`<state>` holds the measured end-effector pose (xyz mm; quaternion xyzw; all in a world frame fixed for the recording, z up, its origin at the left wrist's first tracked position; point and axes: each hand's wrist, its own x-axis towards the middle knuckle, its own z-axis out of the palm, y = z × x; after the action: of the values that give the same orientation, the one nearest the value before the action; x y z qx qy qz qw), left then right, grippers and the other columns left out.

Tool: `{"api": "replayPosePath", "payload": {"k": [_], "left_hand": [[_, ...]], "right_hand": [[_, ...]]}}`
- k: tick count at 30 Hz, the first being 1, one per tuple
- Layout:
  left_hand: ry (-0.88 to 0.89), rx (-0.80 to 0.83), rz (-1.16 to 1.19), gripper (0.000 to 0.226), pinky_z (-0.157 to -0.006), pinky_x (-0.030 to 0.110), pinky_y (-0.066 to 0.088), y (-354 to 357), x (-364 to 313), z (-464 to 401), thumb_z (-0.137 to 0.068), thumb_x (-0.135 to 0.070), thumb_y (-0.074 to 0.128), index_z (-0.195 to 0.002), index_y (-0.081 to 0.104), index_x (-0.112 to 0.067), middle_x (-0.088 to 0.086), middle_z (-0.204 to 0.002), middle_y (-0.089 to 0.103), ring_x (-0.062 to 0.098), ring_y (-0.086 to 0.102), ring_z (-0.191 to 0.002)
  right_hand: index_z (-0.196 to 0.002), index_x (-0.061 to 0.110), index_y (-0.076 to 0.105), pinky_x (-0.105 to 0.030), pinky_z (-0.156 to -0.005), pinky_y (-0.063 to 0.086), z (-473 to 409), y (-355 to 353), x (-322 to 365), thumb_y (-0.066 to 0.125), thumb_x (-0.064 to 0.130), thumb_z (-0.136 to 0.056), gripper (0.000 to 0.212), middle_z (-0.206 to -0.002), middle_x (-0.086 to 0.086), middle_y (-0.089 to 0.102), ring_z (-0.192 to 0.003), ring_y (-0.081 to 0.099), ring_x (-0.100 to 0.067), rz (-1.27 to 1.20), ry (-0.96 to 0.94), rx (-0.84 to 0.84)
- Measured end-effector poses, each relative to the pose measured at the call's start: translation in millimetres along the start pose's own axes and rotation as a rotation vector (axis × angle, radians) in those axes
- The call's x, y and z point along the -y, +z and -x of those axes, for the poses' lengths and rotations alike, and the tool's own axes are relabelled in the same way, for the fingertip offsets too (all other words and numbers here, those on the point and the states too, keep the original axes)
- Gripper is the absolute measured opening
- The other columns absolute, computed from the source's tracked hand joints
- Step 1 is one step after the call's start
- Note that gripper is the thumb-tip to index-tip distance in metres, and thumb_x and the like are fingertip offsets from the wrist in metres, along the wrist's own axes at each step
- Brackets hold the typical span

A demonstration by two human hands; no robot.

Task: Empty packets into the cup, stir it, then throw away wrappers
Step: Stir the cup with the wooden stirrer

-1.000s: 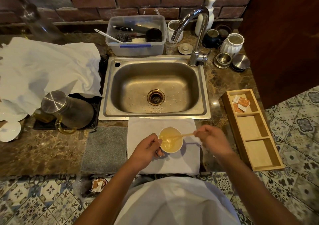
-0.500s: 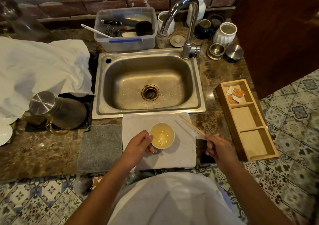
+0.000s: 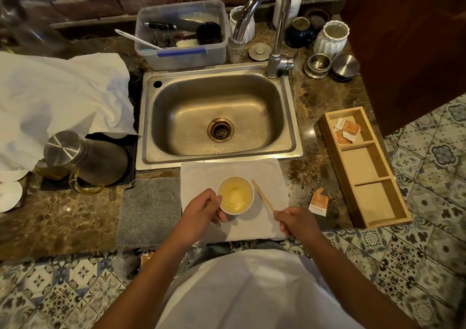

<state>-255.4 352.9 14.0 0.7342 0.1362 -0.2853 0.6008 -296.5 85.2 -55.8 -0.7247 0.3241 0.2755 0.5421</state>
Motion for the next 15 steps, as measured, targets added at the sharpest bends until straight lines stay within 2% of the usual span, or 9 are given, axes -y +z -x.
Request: {"api": "replayPosePath", "payload": {"k": [6,10,12,15], "left_hand": [[0.008,-0.009,-0.036,0.025,-0.072,0.042,0.055,-2.5,0.9,0.1,-0.103,-0.023,0.054,-0.083,0.059,-0.009,0.011,-0.071,0.072,0.019,0.067,-0.067],[0.033,-0.017,-0.049,0.025,-0.071,0.040,0.053,-3.6,0.4,1.7,-0.100,-0.024,0.058,-0.082,0.061,-0.008,0.021,-0.076,0.070,0.018,0.065,-0.067],[0.032,-0.019,-0.059,0.025,-0.070,0.039,0.053,-4.3,1.3,1.8,-0.100,-0.025,0.059,-0.082,0.062,-0.008,0.021,-0.076,0.070,0.018,0.065,-0.067],[0.033,-0.031,-0.066,0.026,-0.070,0.036,0.052,-3.2,0.5,2.3,-0.100,-0.023,0.059,-0.084,0.062,-0.002,0.021,-0.074,0.069,0.016,0.064,-0.065]], "right_hand": [[-0.072,-0.003,0.075,-0.029,-0.055,0.058,-8.4,14.6,-7.3,0.075,0.022,-0.091,0.031,-0.049,-0.002,0.069,-0.040,0.061,-0.009,0.174,-0.021,0.018],[-0.069,-0.001,0.077,-0.019,-0.046,0.047,-11.4,16.3,-4.0,0.077,0.026,-0.089,0.034,-0.045,-0.001,0.066,-0.034,0.056,-0.005,0.216,0.036,0.010],[-0.064,0.003,0.077,-0.021,-0.050,0.048,-14.4,15.6,-5.0,0.078,0.030,-0.088,0.036,-0.047,-0.003,0.068,-0.033,0.054,-0.004,0.252,0.035,0.002],[-0.058,0.009,0.075,-0.032,-0.063,0.057,-16.5,15.2,-4.4,0.079,0.038,-0.086,0.040,-0.050,-0.005,0.071,-0.037,0.057,-0.004,0.330,0.038,-0.006]]}}
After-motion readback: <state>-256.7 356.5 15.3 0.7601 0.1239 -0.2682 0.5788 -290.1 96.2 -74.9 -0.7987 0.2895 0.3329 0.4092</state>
